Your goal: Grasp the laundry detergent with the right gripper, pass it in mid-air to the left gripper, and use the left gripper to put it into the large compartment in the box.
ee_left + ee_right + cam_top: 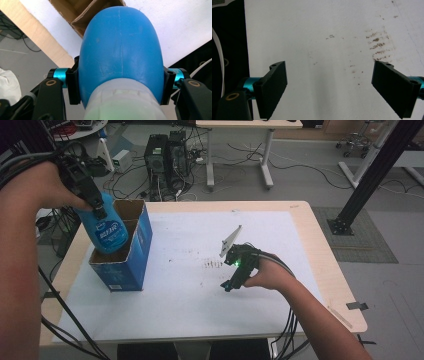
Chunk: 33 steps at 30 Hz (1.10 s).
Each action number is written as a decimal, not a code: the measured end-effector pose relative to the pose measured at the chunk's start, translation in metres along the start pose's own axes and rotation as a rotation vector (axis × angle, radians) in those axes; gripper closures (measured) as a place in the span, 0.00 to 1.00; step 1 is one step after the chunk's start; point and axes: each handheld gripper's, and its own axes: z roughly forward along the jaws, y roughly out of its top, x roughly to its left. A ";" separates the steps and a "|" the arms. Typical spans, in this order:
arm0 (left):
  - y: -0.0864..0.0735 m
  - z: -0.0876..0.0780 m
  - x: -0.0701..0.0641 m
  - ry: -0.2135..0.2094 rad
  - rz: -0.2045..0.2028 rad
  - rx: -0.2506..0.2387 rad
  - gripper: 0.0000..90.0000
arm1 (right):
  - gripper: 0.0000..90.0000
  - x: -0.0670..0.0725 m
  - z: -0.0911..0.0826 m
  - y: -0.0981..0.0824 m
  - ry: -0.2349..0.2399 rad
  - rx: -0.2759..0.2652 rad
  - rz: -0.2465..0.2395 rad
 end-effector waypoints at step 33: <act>0.008 0.140 -0.002 -0.069 0.102 0.055 0.42 | 0.14 0.000 0.007 0.000 0.009 -0.006 0.002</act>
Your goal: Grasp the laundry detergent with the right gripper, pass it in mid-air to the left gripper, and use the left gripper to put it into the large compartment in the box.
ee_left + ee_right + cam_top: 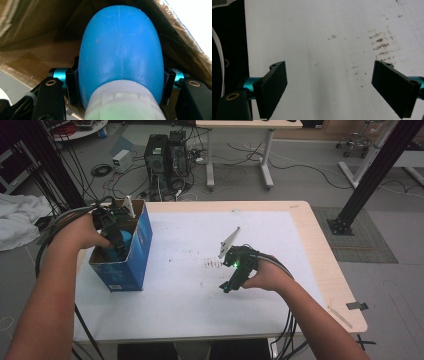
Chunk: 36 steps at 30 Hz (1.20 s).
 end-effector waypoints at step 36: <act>-0.001 -0.003 -0.001 0.000 0.006 -0.020 0.35 | 0.14 0.000 0.003 0.000 0.002 -0.007 0.006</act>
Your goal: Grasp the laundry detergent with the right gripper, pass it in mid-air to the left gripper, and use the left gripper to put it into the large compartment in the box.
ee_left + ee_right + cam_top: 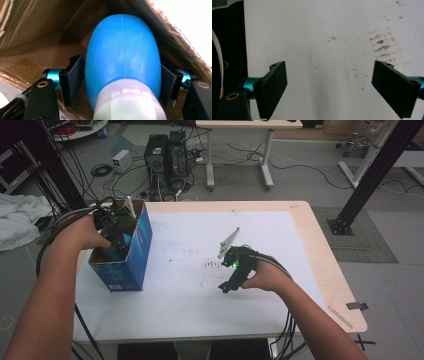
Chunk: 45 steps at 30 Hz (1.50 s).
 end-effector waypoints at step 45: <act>-0.008 -0.079 -0.038 0.019 0.125 -0.066 0.14 | 0.14 0.002 -0.022 0.011 -0.006 0.018 -0.021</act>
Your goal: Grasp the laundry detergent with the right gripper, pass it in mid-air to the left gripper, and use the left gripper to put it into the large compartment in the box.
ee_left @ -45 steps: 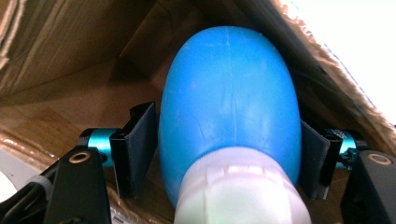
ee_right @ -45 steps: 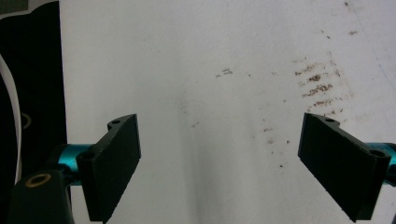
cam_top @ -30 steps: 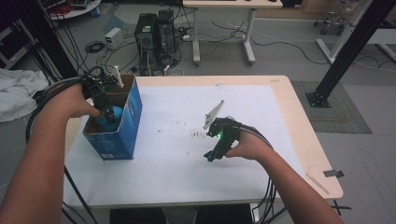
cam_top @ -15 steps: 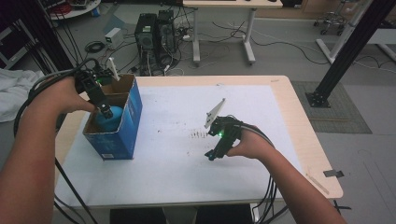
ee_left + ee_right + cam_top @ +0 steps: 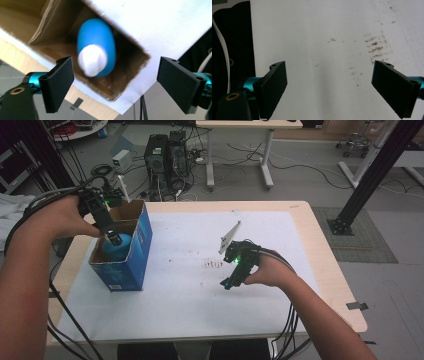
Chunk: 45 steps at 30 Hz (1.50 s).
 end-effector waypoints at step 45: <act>0.089 0.089 -0.083 -0.116 0.493 0.041 0.05 | 0.14 -0.013 -0.002 -0.001 0.007 0.158 0.018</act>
